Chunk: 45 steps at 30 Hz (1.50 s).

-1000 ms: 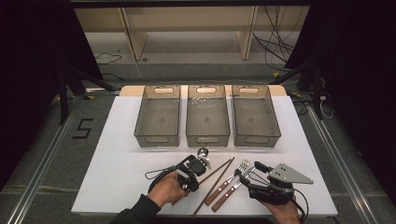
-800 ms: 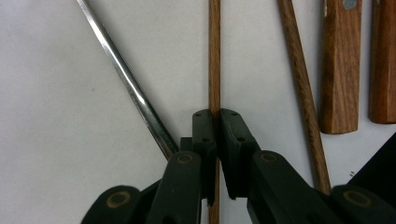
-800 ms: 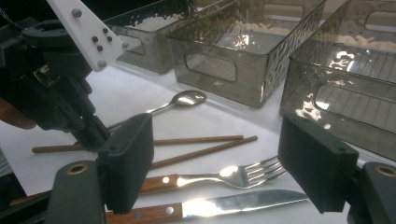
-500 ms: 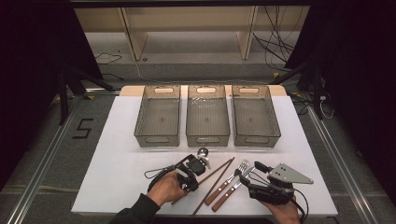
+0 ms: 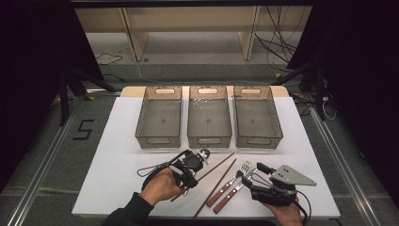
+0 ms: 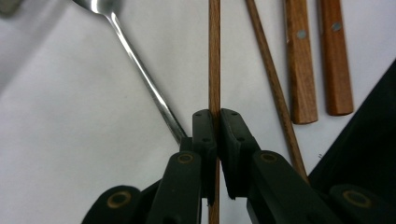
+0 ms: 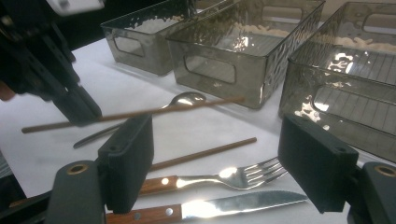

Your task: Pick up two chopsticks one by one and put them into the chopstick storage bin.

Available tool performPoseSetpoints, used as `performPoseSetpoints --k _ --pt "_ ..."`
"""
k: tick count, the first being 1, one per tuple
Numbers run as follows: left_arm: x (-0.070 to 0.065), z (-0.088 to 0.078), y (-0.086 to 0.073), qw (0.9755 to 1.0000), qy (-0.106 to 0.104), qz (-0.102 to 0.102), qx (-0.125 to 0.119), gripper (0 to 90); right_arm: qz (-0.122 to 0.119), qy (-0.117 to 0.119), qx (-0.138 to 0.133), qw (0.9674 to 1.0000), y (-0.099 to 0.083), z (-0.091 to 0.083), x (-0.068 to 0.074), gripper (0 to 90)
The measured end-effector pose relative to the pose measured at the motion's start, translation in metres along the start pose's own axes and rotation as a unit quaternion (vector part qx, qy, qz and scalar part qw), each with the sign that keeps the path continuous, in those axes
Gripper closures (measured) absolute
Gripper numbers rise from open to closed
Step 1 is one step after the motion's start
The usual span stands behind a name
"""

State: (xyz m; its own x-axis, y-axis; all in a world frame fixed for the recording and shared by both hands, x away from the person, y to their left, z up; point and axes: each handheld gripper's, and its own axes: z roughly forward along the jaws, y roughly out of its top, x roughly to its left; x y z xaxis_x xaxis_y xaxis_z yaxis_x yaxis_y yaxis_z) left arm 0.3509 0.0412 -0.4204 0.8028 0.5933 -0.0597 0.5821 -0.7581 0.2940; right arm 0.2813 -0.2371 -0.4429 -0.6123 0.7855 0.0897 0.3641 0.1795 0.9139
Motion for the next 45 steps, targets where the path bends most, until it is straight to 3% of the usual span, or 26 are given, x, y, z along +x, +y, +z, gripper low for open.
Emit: performPoseSetpoints --k 6,10,18,30,41,45 --pt "0.015 -0.019 -0.004 0.9995 0.002 -0.012 -0.031 84.6 -0.001 -0.001 -0.001 1.0 0.0 0.0 0.0 27.5" --pt "0.029 -0.028 -0.01 0.9976 -0.001 -0.036 -0.06 84.6 -0.001 -0.001 -0.001 1.0 0.0 0.0 0.0 27.5" --pt "0.06 -0.047 -0.023 0.9906 -0.006 -0.074 -0.115 84.6 0.0 -0.001 -0.001 1.0 0.0 0.0 0.0 27.5" --pt "0.101 -0.078 -0.024 0.9781 0.019 -0.113 -0.174 84.6 -0.001 0.0 -0.005 1.0 0.0 0.0 0.0 27.0" --pt "0.13 -0.086 -0.016 0.9724 0.027 -0.142 -0.183 84.6 0.002 0.001 -0.012 0.9999 0.001 -0.001 0.0 23.4" --pt "0.141 -0.088 -0.012 0.9714 0.032 -0.149 -0.182 84.6 0.002 0.001 -0.013 0.9999 0.001 -0.001 0.0 22.6"
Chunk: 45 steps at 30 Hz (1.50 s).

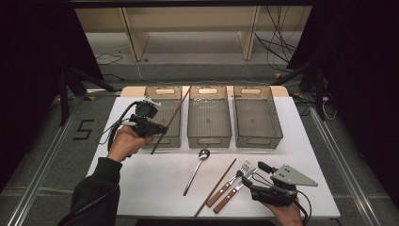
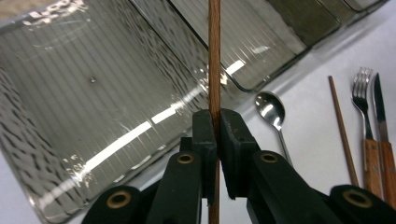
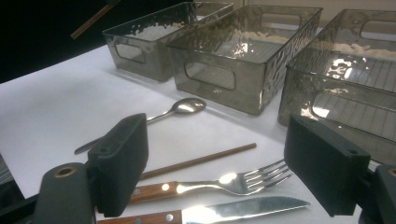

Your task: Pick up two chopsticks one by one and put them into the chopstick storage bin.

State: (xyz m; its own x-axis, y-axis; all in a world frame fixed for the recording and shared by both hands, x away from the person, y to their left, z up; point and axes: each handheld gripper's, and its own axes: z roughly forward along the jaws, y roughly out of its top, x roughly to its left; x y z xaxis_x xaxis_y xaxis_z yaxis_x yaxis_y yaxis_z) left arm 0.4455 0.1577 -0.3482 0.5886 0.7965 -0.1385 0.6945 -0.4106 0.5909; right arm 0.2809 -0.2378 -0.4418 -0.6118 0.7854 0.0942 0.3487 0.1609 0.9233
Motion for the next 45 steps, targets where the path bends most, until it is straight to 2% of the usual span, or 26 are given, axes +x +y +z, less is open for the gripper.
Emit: performPoseSetpoints --k 9,14,17,20,25,35,42,45 --pt "0.016 -0.001 0.017 0.9997 0.015 -0.014 -0.01 84.6 0.0 0.002 -0.001 1.0 0.0 0.0 0.0 22.6" --pt "0.024 0.003 0.024 0.9995 0.026 -0.011 -0.016 84.6 0.002 0.002 -0.002 1.0 0.0 0.0 -0.001 22.6" --pt "0.033 0.009 0.026 0.999 0.033 -0.023 -0.017 84.5 0.001 0.003 -0.003 1.0 0.0 0.0 0.0 22.6" --pt "0.045 0.012 0.027 0.9981 0.043 -0.035 -0.029 84.6 0.001 0.003 -0.002 1.0 0.0 0.0 0.0 22.6" --pt "0.056 0.017 0.029 0.9963 0.058 -0.044 -0.046 84.5 0.0 0.006 -0.002 1.0 0.0 0.0 0.0 22.7" --pt "0.072 0.033 0.03 0.9948 0.075 -0.057 -0.039 84.5 0.001 0.008 0.0 1.0 0.0 0.001 0.001 22.8" --pt "0.076 0.041 0.03 0.9941 0.091 -0.053 -0.028 84.5 0.001 0.009 0.0 1.0 0.0 0.001 0.001 22.7" --pt "0.077 0.043 0.027 0.9942 0.089 -0.054 -0.025 84.5 0.0 0.009 -0.001 1.0 0.0 0.0 0.001 22.8"
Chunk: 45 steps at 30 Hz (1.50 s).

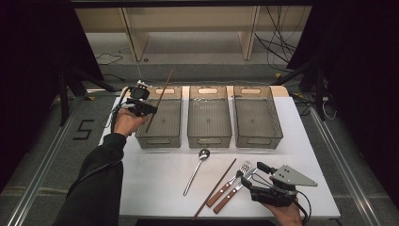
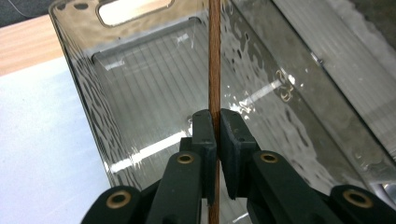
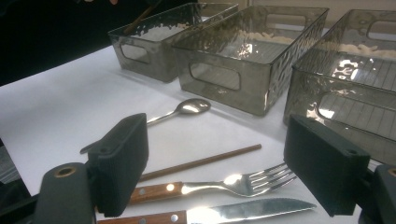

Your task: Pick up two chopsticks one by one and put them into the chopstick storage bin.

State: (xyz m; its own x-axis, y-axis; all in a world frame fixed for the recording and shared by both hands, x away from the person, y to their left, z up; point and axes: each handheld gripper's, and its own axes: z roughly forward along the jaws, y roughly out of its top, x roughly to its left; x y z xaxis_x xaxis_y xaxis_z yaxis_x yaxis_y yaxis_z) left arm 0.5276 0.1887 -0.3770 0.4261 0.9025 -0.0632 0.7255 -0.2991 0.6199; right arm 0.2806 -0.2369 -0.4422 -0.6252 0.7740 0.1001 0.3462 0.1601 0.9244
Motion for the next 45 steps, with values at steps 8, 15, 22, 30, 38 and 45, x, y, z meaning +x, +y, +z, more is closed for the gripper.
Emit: performPoseSetpoints --k 8,15,22,30,38,45 --pt "0.002 0.007 -0.008 0.9998 0.007 0.0 0.017 84.4 0.0 -0.001 0.0 1.0 0.0 0.0 0.0 22.7" --pt "0.005 0.018 -0.011 0.9989 0.012 -0.011 0.044 83.6 0.0 0.0 0.0 1.0 0.0 0.0 0.0 22.8" --pt "0.002 0.01 -0.01 0.9993 0.009 -0.021 0.029 61.9 0.001 0.0 0.001 1.0 0.0 0.0 0.0 22.8" --pt "-0.018 -0.014 -0.011 0.999 -0.029 -0.03 0.015 36.1 0.0 -0.002 0.002 1.0 0.0 0.0 0.0 22.8" --pt "-0.054 -0.038 -0.026 0.9983 -0.057 -0.01 0.006 27.1 -0.001 -0.003 0.001 1.0 0.0 0.0 0.0 22.8" --pt "-0.084 -0.049 -0.045 0.9971 -0.076 0.007 -0.006 23.7 -0.001 -0.003 0.0 1.0 0.0 -0.001 0.0 22.8"
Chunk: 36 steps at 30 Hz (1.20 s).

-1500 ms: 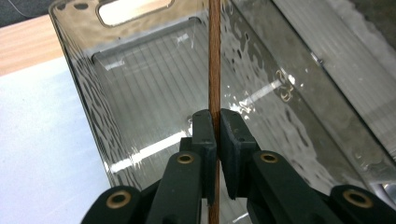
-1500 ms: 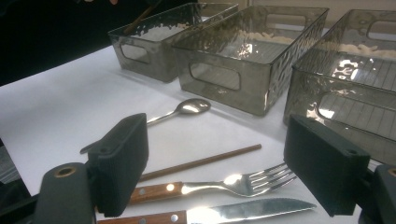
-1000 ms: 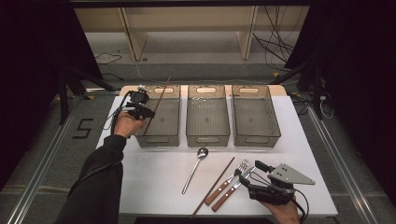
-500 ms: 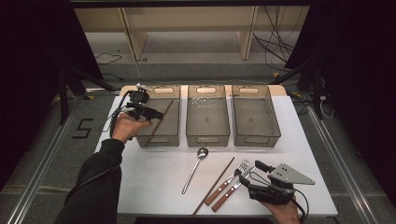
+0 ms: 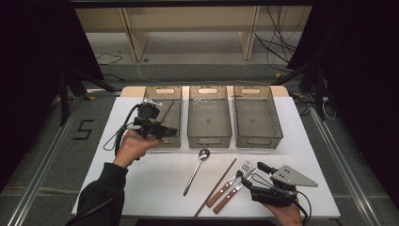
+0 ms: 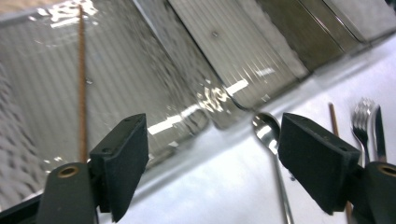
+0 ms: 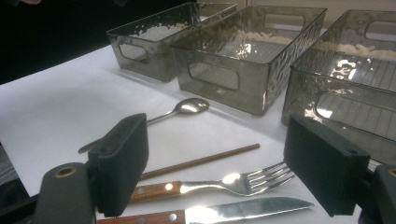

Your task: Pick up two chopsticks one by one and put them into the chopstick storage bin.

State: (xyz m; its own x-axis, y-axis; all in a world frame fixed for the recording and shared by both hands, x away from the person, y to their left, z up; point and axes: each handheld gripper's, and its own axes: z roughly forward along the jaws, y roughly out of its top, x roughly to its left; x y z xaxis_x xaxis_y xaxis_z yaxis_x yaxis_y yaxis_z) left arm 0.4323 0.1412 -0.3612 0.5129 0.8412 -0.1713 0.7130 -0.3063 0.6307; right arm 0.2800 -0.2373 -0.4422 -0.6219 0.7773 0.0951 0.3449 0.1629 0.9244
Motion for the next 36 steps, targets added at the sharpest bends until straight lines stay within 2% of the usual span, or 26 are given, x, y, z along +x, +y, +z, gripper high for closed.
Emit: performPoseSetpoints --k 7,10,12,19,25,36 --pt "-0.024 0.007 -0.019 0.9997 -0.02 0.011 0.008 20.9 0.0 0.0 -0.001 1.0 0.0 0.0 0.0 22.7" --pt "-0.031 0.011 -0.023 0.9997 -0.012 0.017 0.014 19.6 0.0 0.0 -0.001 1.0 0.0 0.0 0.0 22.7" --pt "-0.035 0.011 -0.026 0.9997 -0.015 0.016 0.01 19.2 0.0 0.0 -0.001 1.0 0.0 0.0 0.0 22.7" --pt "-0.057 0.011 -0.04 0.999 -0.027 0.032 0.016 17.3 0.0 0.001 -0.001 1.0 0.0 0.0 0.0 22.7" --pt "-0.081 0.022 -0.055 0.9966 -0.04 0.056 0.045 16.6 -0.001 0.0 0.0 1.0 0.0 0.0 0.0 22.7" --pt "-0.107 0.033 -0.076 0.9907 -0.046 0.091 0.09 16.5 -0.002 -0.001 0.002 1.0 0.0 0.001 0.0 22.7"
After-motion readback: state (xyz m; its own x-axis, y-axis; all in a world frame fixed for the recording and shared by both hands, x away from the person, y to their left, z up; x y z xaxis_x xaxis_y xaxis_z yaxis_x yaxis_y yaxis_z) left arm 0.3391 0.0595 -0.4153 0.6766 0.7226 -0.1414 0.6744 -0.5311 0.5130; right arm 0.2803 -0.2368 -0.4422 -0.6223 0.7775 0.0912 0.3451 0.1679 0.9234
